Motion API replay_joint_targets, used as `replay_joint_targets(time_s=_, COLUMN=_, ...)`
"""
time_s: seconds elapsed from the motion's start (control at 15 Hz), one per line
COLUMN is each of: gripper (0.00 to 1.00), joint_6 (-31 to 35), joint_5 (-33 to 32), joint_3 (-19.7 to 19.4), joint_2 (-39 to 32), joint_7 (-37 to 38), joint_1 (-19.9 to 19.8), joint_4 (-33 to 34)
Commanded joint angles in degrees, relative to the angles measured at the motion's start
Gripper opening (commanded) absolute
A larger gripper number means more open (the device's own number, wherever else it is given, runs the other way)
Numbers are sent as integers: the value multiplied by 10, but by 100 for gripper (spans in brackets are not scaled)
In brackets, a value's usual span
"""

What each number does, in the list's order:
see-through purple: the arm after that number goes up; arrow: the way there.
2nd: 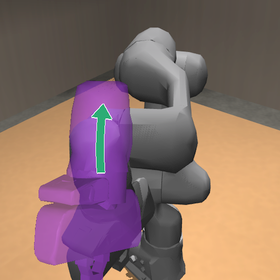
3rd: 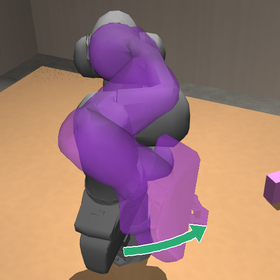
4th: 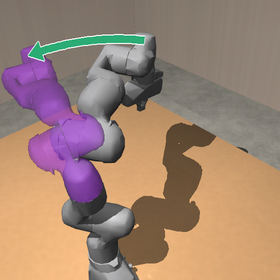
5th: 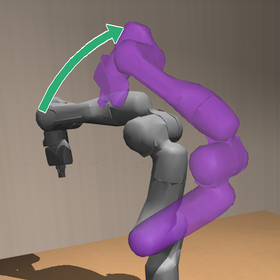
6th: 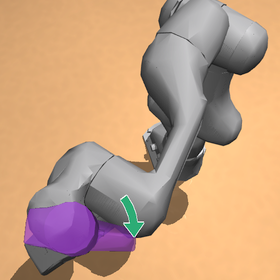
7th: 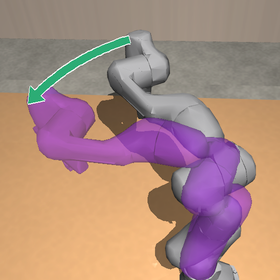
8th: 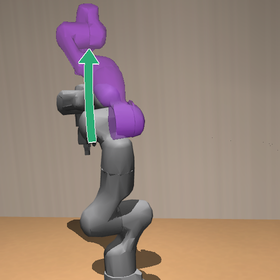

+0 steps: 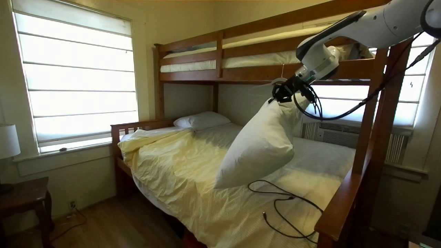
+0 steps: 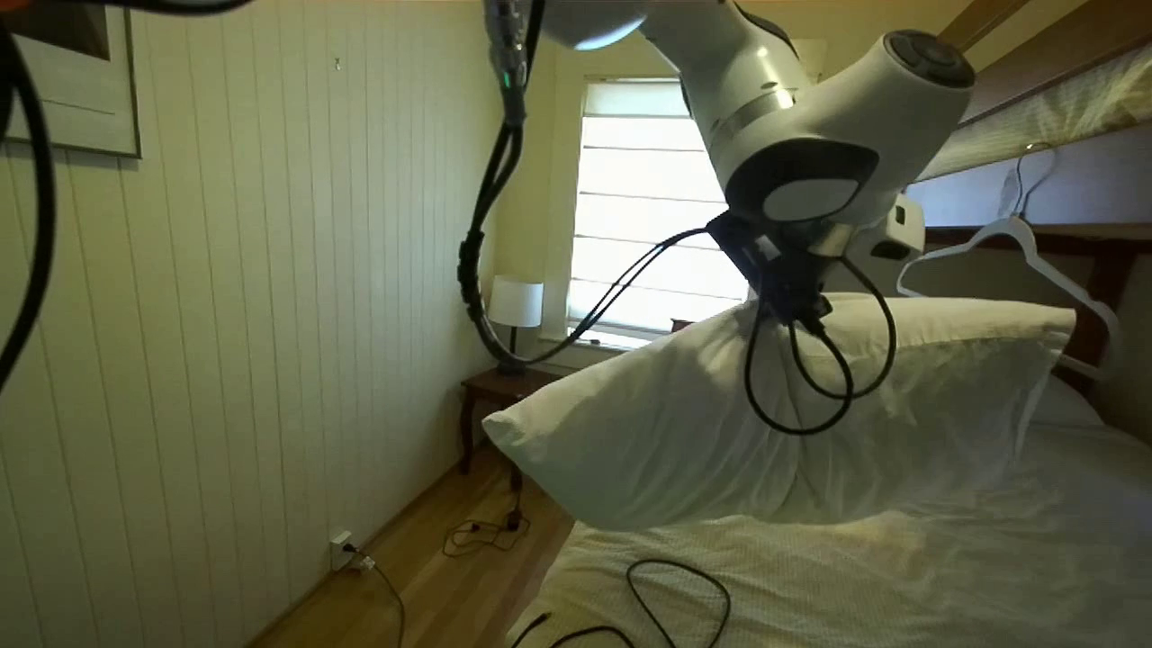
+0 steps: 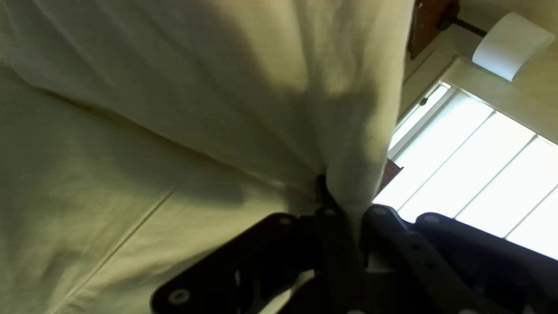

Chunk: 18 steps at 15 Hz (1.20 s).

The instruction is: Move the pillow to the left

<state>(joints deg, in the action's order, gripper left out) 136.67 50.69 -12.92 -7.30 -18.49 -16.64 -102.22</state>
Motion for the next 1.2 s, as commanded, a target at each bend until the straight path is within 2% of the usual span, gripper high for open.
replay_joint_targets(time_s=0.0, gripper=2, joint_6=15, joint_5=35, joint_3=13, joint_2=-41, joint_7=80, joint_1=5, joint_4=125)
replay_joint_targets(time_s=0.07, gripper=2, joint_6=17, joint_5=37, joint_3=14, joint_2=-56, joint_7=101, joint_1=7, joint_4=152)
replay_joint_targets(time_s=0.13, gripper=2, joint_6=7, joint_5=5, joint_3=13, joint_2=-25, joint_7=61, joint_1=2, joint_4=67)
replay_joint_targets(time_s=0.2, gripper=7, joint_6=7, joint_5=1, joint_3=16, joint_2=-34, joint_7=69, joint_1=2, joint_4=80)
replay_joint_targets(time_s=0.53, gripper=7, joint_6=7, joint_5=-1, joint_3=16, joint_2=-50, joint_7=62, joint_1=-1, joint_4=56)
replay_joint_targets(time_s=0.6, gripper=2, joint_6=7, joint_5=-1, joint_3=16, joint_2=-50, joint_7=62, joint_1=-1, joint_4=55)
replay_joint_targets(time_s=0.67, gripper=2, joint_6=17, joint_5=9, joint_3=20, joint_2=-56, joint_7=59, joint_1=1, joint_4=58)
replay_joint_targets(time_s=0.87, gripper=2, joint_6=45, joint_5=52, joint_3=34, joint_2=-96, joint_7=57, joint_1=-3, joint_4=99)
replay_joint_targets(time_s=1.13, gripper=2, joint_6=69, joint_5=70, joint_3=55, joint_2=-159, joint_7=100, joint_1=-6, joint_4=203)
